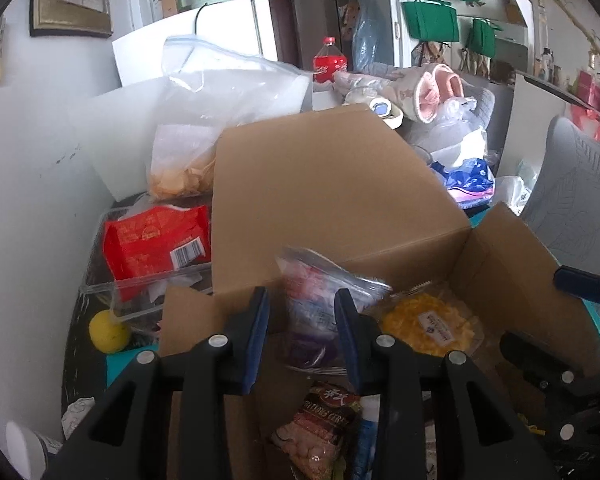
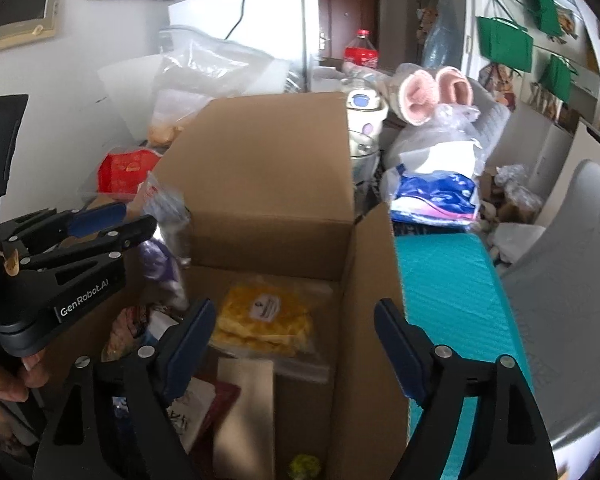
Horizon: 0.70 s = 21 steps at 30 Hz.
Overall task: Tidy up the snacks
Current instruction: 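Open the left tool dropping the snack bag while the right tool drops the waffle packet, then move both tools back toward the chocolate bar and clear zip bag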
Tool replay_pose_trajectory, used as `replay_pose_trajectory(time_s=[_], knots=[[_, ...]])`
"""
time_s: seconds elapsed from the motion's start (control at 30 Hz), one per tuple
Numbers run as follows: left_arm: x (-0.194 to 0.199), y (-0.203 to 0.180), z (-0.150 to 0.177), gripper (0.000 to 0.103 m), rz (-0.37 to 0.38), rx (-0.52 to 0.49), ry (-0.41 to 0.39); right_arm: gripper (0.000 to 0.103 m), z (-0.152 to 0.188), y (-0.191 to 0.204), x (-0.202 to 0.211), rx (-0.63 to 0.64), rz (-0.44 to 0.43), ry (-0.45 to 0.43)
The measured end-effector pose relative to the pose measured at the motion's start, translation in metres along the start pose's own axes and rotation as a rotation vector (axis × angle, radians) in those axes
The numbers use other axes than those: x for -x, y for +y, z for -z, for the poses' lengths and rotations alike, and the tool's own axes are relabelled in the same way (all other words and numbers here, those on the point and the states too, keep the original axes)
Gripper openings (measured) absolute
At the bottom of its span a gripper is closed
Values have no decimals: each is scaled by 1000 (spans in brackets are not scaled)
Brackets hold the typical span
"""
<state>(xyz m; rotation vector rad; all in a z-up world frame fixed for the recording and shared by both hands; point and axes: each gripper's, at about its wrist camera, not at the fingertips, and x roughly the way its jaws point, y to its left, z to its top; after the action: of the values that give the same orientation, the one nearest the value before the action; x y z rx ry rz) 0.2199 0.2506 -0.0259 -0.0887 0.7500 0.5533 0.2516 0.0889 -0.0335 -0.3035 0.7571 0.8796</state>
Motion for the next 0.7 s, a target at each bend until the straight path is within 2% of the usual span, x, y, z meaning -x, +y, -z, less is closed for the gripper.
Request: replay_pose_trajectory(time_s=[0.27,0.43,0.57,0.7], knots=[[17,-7,-2,34,47,-17,-21,82,-1,-2,22,-22,29,-32],[36,-17,-5,33,108,-37,-47,82,-2,-5,47,-28,48,-71],[61,-26,-6,34,154,-54,-96,82,-3,-11,71,-51,59,-109],[78,-33,-5,33,205,-53,-117,82,-2,-16,95,-60,99,-141]])
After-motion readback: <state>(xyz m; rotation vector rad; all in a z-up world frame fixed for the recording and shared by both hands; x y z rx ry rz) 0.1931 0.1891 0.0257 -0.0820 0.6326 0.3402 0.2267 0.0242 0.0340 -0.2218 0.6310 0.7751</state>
